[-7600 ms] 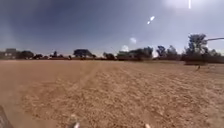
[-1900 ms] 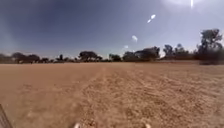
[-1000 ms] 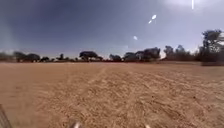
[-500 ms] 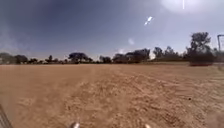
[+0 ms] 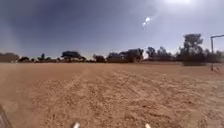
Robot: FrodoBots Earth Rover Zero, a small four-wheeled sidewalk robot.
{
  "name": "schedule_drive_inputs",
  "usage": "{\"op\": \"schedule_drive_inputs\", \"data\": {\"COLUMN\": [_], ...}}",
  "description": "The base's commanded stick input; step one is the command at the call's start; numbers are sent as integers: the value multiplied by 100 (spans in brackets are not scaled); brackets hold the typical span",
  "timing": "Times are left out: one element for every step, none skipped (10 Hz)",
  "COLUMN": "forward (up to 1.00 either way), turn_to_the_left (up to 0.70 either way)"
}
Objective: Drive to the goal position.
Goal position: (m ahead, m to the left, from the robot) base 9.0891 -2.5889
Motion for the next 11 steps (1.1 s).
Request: {"op": "schedule_drive_inputs", "data": {"forward": [45, 45, 45, 45, 45, 45, 45, 45, 45, 45, 45], "turn_to_the_left": [0, 0, 0, 0, 0, 0, 0, 0, 0, 0, 0]}}
